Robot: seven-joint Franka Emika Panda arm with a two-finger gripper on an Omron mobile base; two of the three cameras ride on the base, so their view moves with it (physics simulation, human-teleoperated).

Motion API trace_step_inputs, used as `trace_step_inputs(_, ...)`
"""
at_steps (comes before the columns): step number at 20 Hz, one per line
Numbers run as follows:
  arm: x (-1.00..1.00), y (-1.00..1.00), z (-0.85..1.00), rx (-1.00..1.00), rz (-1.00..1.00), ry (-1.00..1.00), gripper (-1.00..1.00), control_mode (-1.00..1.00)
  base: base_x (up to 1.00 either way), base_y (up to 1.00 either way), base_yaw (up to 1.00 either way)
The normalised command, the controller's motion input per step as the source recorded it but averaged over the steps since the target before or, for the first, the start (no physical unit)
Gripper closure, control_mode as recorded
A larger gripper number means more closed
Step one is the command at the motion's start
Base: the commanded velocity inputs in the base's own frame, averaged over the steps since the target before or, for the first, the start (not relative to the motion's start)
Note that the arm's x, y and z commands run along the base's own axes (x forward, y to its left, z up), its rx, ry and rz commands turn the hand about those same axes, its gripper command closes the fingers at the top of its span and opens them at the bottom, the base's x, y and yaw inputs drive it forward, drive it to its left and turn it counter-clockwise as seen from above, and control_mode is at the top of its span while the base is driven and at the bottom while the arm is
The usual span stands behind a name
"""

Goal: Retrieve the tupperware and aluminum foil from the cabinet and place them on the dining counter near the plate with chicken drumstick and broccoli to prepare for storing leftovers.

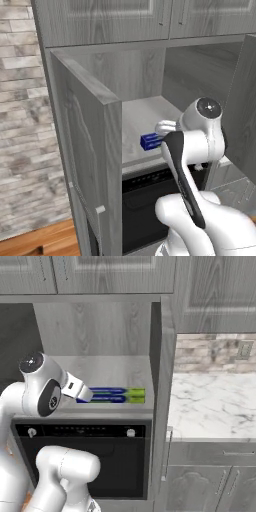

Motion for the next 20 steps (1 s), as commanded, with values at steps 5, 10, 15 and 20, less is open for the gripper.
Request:
trace_step_inputs(5,0.43,0.00,0.00,0.03,-0.22,0.09,-1.00,-1.00,0.00,0.00,0.00)
trace_step_inputs(10,0.37,0.00,0.00,0.16,-0.25,0.16,-1.00,-1.00,0.00,0.00,0.00)
trace_step_inputs(15,0.29,0.00,-0.05,0.22,-0.25,0.06,-1.00,-1.00,0.00,0.00,0.00)
trace_step_inputs(20,0.38,0.00,-0.24,0.15,-0.23,0.02,-1.00,-1.00,0.00,0.00,0.00)
